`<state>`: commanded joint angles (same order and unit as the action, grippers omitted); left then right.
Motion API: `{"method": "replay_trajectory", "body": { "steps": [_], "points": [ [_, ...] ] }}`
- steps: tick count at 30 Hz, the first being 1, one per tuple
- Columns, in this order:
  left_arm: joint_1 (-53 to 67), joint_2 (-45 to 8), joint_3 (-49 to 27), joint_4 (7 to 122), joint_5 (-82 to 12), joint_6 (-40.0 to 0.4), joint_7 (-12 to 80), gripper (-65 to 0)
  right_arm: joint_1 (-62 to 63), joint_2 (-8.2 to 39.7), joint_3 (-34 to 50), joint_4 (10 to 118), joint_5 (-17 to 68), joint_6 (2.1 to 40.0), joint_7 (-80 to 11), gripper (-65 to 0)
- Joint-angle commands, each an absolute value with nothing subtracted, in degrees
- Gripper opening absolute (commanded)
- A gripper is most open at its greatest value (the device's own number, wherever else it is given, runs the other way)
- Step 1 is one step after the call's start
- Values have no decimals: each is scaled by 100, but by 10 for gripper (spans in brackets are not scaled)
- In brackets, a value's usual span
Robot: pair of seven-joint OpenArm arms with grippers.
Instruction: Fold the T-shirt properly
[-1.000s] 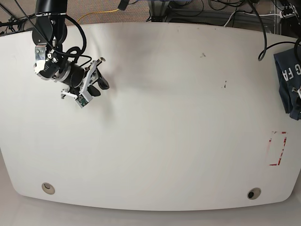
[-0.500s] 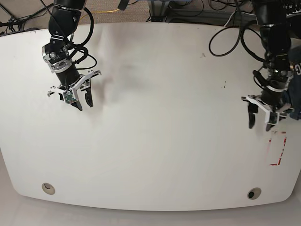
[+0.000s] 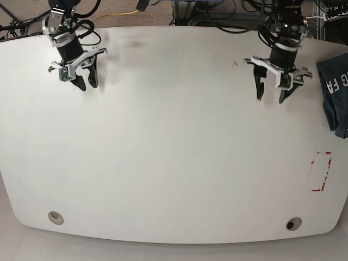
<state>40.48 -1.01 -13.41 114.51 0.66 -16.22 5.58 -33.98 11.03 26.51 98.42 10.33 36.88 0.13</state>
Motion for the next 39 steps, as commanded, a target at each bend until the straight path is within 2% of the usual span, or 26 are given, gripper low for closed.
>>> {"method": "replay_trajectory", "body": {
  "steps": [8,13,19,23,26,33,35,39],
  "points": [
    [5578,-84,-1314,11451,48,-1622,523,-311,-4787,1051,2651,10097,1464,3688,22,-439],
    [6396,-233,-1314,11407,-620,-1622,541,-311,-5552,752,2651,10070,1640,3697,92,-439],
    [6686,-655,-1138,10589,-1174,-1622,541,-312,-6149,541,2193,9112,1640,3697,963,-439],
    [6211,-963,-725,9543,-1182,-1622,532,-312,-6167,620,1692,8092,1640,3547,1437,-438],
    [5684,-1015,-479,8585,-1165,-1622,523,-314,-5895,637,1349,7310,1631,3143,1719,-439],
    [4505,-1024,-101,6580,-1156,-1622,523,-342,-5077,892,453,5824,1631,2457,1754,-438],
    [3996,-1024,-4,5754,-1156,-1622,523,-342,-4699,892,338,5270,1631,2141,1754,-436],
    [3108,-1024,180,4382,-1156,-1622,523,-342,-4031,884,198,4374,1481,1982,1754,-434]
  ]
}}
